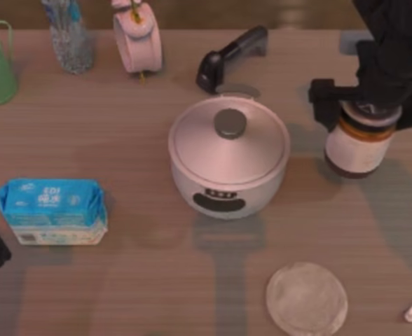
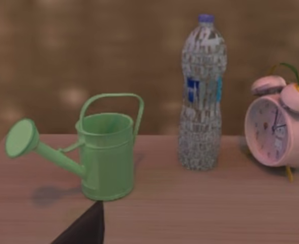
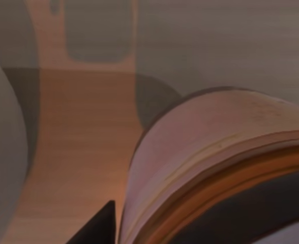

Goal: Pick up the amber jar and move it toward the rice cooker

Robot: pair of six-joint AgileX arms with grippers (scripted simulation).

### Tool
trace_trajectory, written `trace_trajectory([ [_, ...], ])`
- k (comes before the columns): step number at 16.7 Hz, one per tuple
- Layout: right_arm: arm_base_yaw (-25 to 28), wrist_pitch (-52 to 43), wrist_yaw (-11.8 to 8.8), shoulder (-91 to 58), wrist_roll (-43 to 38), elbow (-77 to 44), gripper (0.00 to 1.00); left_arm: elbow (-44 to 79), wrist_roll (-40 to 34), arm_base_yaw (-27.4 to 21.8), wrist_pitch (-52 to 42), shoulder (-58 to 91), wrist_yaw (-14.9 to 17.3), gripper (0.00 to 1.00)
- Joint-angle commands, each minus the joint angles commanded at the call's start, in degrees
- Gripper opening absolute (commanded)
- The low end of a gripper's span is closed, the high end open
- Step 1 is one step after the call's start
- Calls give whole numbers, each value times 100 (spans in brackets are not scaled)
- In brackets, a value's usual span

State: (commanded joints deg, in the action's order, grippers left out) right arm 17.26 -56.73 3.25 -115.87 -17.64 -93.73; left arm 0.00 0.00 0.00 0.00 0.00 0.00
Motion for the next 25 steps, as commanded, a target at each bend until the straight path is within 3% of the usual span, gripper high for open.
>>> trace_trajectory([
  [6, 1, 831, 20, -298, 3, 531, 0, 0, 0, 0, 0, 0, 0, 100],
  [10, 3, 894, 26, -323, 6, 572, 0, 0, 0, 0, 0, 0, 0, 100],
  [23, 3, 894, 26, -323, 6, 572, 98, 0, 0, 0, 0, 0, 0, 100],
  [25, 3, 894, 26, -323, 6, 572, 100, 0, 0, 0, 0, 0, 0, 100],
])
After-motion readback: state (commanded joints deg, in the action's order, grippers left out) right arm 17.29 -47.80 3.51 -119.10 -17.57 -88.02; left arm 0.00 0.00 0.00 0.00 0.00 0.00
